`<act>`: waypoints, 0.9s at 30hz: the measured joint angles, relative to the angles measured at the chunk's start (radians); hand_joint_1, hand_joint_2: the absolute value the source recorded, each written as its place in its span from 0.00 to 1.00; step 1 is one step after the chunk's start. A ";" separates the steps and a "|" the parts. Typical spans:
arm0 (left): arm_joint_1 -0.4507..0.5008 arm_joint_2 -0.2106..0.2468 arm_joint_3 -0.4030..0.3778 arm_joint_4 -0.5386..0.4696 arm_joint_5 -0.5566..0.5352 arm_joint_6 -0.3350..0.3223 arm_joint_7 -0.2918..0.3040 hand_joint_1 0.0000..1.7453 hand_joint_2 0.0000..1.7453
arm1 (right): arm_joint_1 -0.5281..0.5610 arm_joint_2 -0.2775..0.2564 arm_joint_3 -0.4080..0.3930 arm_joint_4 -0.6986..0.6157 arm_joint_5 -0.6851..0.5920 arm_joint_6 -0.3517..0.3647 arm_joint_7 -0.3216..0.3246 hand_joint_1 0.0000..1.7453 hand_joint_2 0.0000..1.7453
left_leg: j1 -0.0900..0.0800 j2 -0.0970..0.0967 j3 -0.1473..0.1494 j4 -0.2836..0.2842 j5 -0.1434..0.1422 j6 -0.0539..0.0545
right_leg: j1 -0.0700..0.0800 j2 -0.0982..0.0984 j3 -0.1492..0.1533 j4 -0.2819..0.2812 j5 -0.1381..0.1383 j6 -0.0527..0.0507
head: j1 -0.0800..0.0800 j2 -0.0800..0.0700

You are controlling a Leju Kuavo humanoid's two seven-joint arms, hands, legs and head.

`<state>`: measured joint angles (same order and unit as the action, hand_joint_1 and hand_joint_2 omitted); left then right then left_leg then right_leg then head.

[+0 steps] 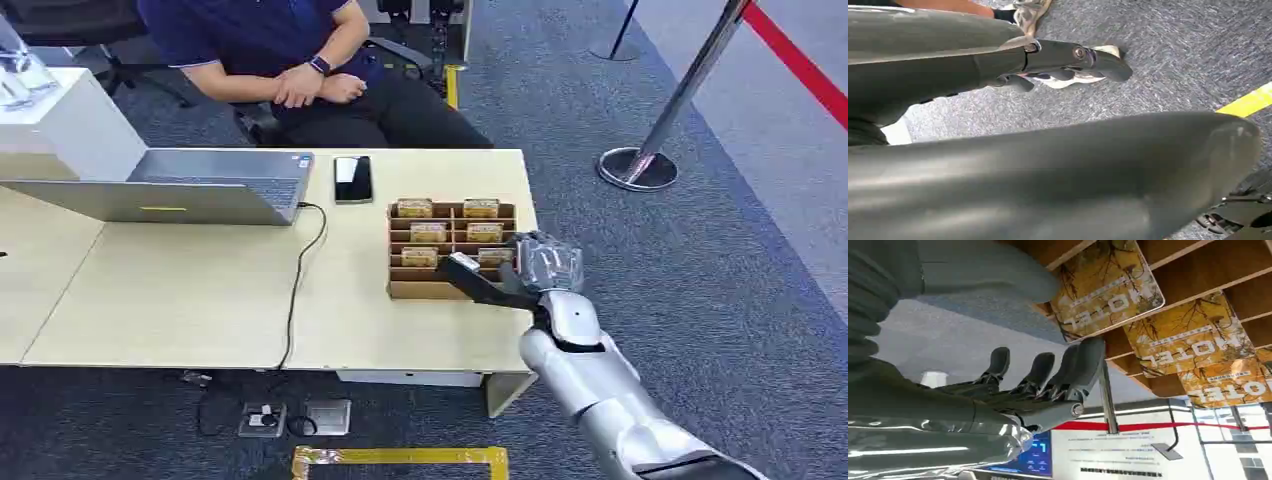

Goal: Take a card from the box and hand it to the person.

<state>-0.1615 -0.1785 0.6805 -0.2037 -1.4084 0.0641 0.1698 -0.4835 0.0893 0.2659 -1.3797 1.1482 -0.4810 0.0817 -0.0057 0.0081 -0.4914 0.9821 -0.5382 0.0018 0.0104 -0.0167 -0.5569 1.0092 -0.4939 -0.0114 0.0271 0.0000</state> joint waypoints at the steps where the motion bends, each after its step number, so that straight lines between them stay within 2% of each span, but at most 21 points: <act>1: 0.000 0.000 0.000 0.000 -0.001 0.000 0.000 0.00 0.00 | -0.003 0.001 0.001 0.004 0.000 0.000 0.001 1.00 1.00 | 0.000 0.000 0.000 0.000 0.000 0.000 | 0.000 0.000 0.000 0.000 0.000 0.000 | 0.000 0.000; 27: -0.007 0.000 -0.003 0.000 -0.006 -0.002 0.002 0.00 0.00 | -0.049 0.008 0.008 0.035 -0.004 0.000 0.004 1.00 1.00 | 0.000 0.000 0.000 0.000 0.001 -0.001 | 0.000 0.000 0.000 0.000 0.001 -0.001 | 0.000 0.000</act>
<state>-0.1686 -0.1785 0.6779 -0.2037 -1.4141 0.0622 0.1721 -0.5328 0.0969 0.2743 -1.3446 1.1444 -0.4810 0.0858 -0.0057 0.0081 -0.4913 0.9821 -0.5371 0.0007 0.0105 -0.0167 -0.5570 1.0096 -0.4931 -0.0125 0.0271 0.0000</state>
